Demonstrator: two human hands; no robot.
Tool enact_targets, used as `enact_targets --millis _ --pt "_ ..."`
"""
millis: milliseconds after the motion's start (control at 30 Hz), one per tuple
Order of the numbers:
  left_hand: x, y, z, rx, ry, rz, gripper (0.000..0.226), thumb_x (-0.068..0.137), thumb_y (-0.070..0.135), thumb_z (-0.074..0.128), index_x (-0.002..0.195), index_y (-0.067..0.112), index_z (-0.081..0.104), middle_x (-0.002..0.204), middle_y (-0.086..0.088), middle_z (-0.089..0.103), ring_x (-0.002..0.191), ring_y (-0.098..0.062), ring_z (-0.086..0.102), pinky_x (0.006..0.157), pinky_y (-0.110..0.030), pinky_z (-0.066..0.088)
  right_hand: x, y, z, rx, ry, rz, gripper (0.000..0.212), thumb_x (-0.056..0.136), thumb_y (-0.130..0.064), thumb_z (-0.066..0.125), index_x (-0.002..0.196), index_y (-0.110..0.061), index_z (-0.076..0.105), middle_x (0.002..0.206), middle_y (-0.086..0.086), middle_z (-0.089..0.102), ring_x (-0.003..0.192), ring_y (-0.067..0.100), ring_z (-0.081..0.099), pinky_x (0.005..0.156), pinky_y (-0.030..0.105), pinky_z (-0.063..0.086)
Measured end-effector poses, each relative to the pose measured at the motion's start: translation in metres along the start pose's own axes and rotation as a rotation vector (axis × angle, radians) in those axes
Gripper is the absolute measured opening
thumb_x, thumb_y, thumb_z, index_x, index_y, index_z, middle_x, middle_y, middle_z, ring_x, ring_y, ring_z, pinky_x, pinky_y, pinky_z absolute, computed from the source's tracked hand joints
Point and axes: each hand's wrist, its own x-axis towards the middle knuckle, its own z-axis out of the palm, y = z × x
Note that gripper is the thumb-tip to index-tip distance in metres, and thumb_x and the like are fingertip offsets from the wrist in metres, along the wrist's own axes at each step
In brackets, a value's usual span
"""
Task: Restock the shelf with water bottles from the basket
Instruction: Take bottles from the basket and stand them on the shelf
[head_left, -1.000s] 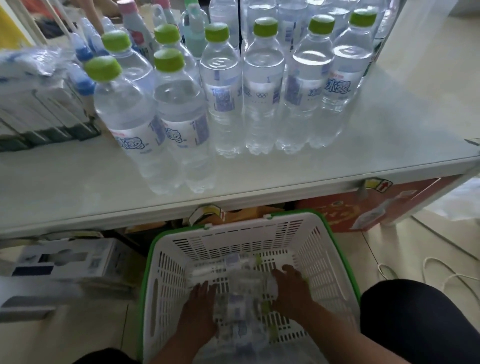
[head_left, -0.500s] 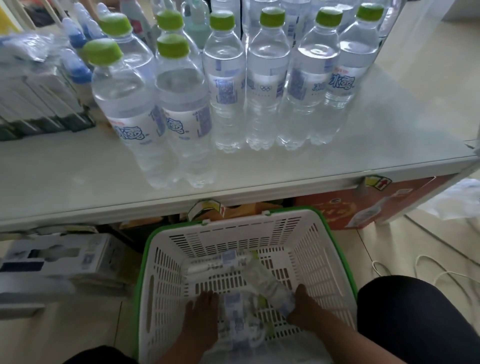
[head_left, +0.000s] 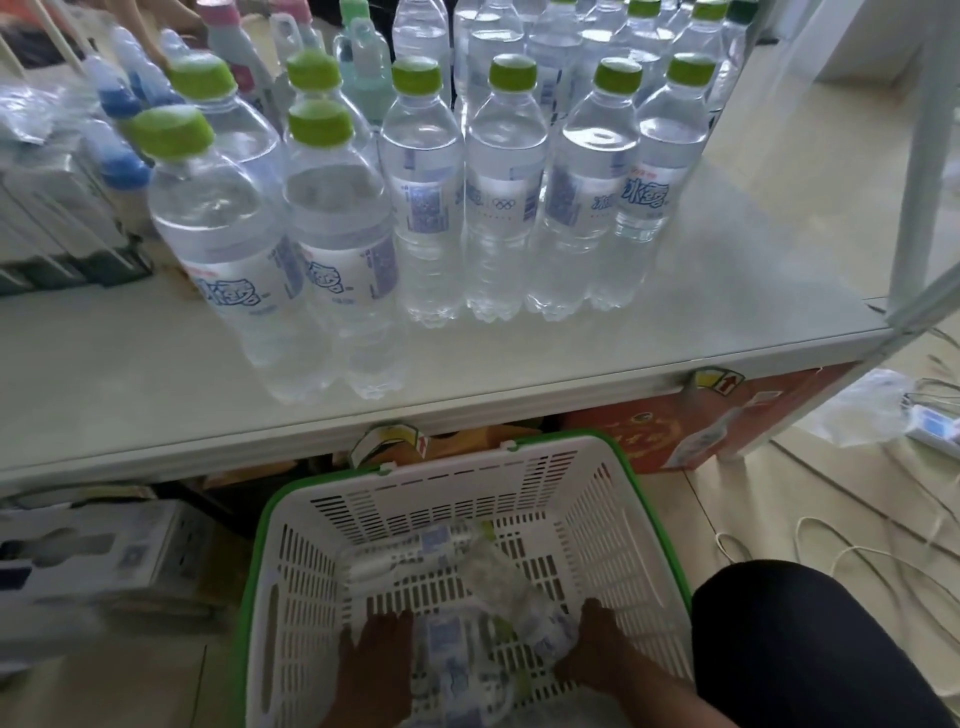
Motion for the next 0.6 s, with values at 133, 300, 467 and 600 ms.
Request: enact_targets --millis 133,300,467,600 --pt "-0.004 0.0 -0.008 -0.051 0.247 0.041 0.049 0.081 0.027 0.048 0.128 0.017 0.057 0.134 -0.009 0.045 0.123 -0.028 0.051 0.097 -0.057 0.041 0.011 0.007 0.004 0.023 -0.043 0.01 0.123 0.052 -0.07 0.069 0.148 -0.015 0.016 0.148 0.013 0.028 0.136 0.029 0.033 0.109 0.036 0.031" --pt "-0.003 -0.003 0.0 -0.068 0.138 0.012 0.043 0.038 0.029 0.088 0.076 0.018 0.071 0.094 -0.009 0.067 0.08 -0.031 0.066 0.063 -0.052 0.054 -0.005 -0.007 -0.004 0.05 -0.099 -0.044 0.126 0.053 -0.038 0.076 0.148 -0.002 0.002 0.143 0.012 0.036 0.129 0.024 0.043 0.098 0.027 0.04" --pt "-0.02 -0.003 -0.008 -0.078 0.087 -0.023 0.078 0.041 0.043 0.088 0.109 0.009 0.066 0.098 -0.013 0.066 0.083 -0.034 0.067 0.075 -0.059 0.051 -0.001 -0.008 0.006 0.016 -0.096 -0.09 0.097 0.063 -0.042 0.075 0.145 -0.016 0.031 0.14 0.009 0.047 0.126 0.026 0.049 0.099 0.031 0.043" --pt "-0.027 -0.01 -0.007 -0.435 0.055 -0.13 0.072 0.08 0.035 0.06 0.143 0.019 0.03 0.125 -0.002 0.055 0.117 -0.02 0.055 0.091 -0.03 0.043 -0.006 -0.017 0.002 0.071 -0.119 -0.207 0.13 0.044 -0.07 0.079 0.147 -0.014 0.024 0.141 -0.003 0.045 0.126 0.008 0.044 0.104 0.021 0.038"
